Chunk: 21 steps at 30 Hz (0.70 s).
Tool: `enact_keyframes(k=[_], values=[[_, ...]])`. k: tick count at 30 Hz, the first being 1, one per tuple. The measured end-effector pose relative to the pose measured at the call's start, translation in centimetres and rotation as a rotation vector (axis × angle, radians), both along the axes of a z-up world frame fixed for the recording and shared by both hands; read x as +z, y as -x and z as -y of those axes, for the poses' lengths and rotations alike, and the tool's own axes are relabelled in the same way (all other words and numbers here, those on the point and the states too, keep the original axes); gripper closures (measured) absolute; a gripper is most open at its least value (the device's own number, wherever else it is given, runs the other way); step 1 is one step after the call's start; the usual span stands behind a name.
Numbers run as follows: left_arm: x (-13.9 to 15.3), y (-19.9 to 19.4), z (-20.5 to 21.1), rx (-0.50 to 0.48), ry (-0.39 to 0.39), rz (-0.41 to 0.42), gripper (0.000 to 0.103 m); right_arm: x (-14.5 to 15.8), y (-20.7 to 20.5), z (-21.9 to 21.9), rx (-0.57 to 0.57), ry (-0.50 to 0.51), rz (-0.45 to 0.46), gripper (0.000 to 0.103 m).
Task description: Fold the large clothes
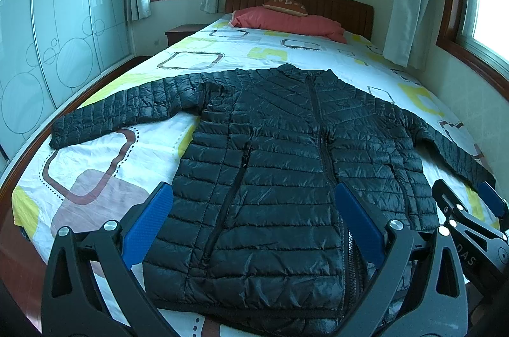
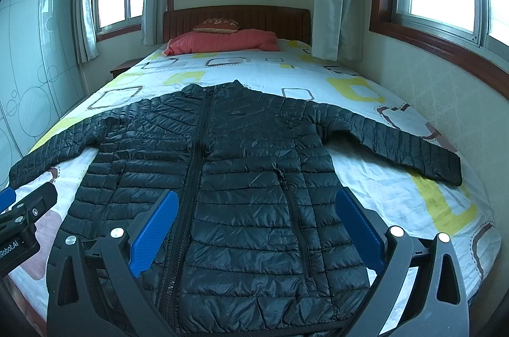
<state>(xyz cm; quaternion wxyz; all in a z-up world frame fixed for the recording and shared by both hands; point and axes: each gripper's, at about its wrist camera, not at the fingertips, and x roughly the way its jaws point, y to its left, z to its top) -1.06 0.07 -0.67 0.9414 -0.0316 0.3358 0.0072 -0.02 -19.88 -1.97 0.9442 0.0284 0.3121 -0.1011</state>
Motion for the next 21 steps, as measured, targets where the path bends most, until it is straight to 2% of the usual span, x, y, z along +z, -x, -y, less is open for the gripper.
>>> enact_keyframes(k=[17, 21], values=[[-0.65, -0.33, -0.02, -0.006, 0.004, -0.009, 0.002, -0.39, -0.62, 0.03, 0.005, 0.001, -0.01, 0.005], [-0.89, -0.9, -0.45, -0.013, 0.036, -0.021, 0.002, -0.56, -0.71, 0.02, 0.004, 0.001, -0.012, 0.005]])
